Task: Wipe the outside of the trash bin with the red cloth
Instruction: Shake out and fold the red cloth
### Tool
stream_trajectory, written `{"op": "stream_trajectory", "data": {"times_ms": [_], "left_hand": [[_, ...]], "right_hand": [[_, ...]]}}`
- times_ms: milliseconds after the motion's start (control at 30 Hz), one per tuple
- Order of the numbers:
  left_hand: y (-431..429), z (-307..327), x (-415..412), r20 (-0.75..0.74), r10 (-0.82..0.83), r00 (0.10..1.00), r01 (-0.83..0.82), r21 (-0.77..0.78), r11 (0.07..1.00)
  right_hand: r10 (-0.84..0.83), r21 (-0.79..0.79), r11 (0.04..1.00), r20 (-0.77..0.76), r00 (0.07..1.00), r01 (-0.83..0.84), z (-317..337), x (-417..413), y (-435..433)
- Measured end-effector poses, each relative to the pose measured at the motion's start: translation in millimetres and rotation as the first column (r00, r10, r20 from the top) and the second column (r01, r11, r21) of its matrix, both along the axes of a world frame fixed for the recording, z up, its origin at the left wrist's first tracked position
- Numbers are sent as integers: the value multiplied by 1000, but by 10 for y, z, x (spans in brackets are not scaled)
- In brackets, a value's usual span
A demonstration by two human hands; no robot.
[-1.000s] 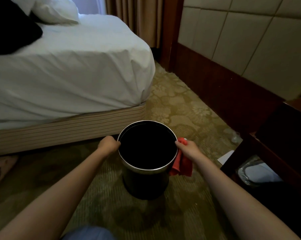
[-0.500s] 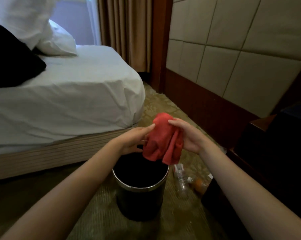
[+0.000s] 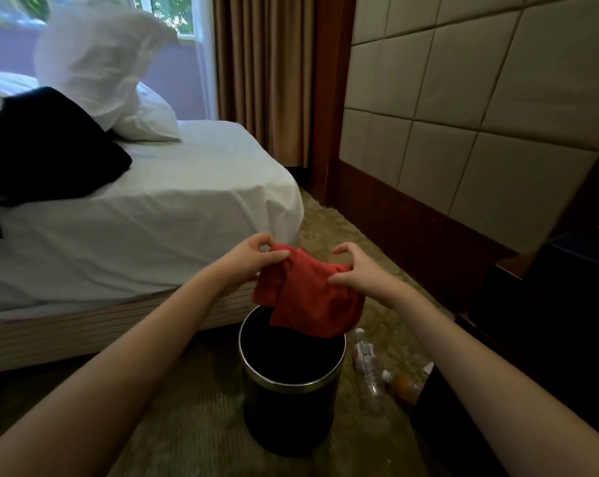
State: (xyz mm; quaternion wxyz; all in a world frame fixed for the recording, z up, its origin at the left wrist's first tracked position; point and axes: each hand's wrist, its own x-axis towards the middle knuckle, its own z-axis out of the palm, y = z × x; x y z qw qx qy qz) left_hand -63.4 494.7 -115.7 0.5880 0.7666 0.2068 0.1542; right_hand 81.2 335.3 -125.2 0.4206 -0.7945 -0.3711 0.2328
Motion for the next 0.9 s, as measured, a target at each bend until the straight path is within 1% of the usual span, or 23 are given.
{"op": "stream_trajectory", "data": {"times_ms": [67, 100, 167, 200, 233, 267, 333, 367, 400, 467, 600, 667, 733, 767, 833, 900], "left_hand": [[-9, 78, -14, 5, -9, 1000, 8, 125, 992], [-31, 104, -8, 12, -33, 999, 30, 151, 988], [-95, 140, 23, 4, -94, 996, 91, 178, 980], [-139, 158, 47, -12, -129, 992, 129, 188, 974], [-189, 175, 78, -31, -167, 985, 170, 202, 964], [-240, 189, 112, -53, -200, 978, 207, 232, 950], [-321, 207, 186, -95, -230, 968, 249, 326, 912], [-345, 215, 214, -107, -228, 968, 252, 374, 893], [-356, 223, 231, -111, -218, 970, 244, 412, 878], [-343, 242, 243, -116, -195, 974, 227, 464, 856], [-274, 295, 268, -208, -125, 970, 225, 577, 785], [-231, 330, 272, -302, -105, 947, 274, 597, 754], [-187, 378, 264, -394, -46, 918, 316, 655, 686], [-167, 404, 259, -403, -34, 914, 318, 664, 677], [-138, 474, 261, -364, -76, 928, 303, 622, 722], [-133, 559, 262, -304, -118, 945, 281, 574, 769]], "right_hand": [[37, -97, 995, 70, 997, -30, 26, 6, -27], [80, -169, 983, 56, 995, -69, 50, -3, -49], [160, -315, 934, -50, 986, -168, 84, -16, -93], [182, -348, 916, -81, 980, -199, 94, -18, -107], [190, -330, 921, -82, 978, -207, 103, -18, -111], [195, -265, 941, -90, 977, -212, 118, -19, -110], [216, -126, 963, -177, 960, -240, 141, -28, -95], [230, -109, 961, -196, 953, -255, 151, -37, -97], [239, -112, 959, -174, 955, -260, 157, -45, -109], [202, -77, 975, -107, 974, -210, 165, -43, -147], [94, 89, 992, -69, 993, -88, 247, -33, -196], [36, 137, 990, 12, 999, -38, 339, -30, -200], [-44, 163, 987, 190, 981, 13, 456, 8, -214], [-76, 163, 986, 302, 950, 27, 516, 37, -227], [-103, 138, 990, 495, 863, 39, 611, 99, -265], [-119, 116, 991, 619, 777, 60, 641, 170, -296]]}}
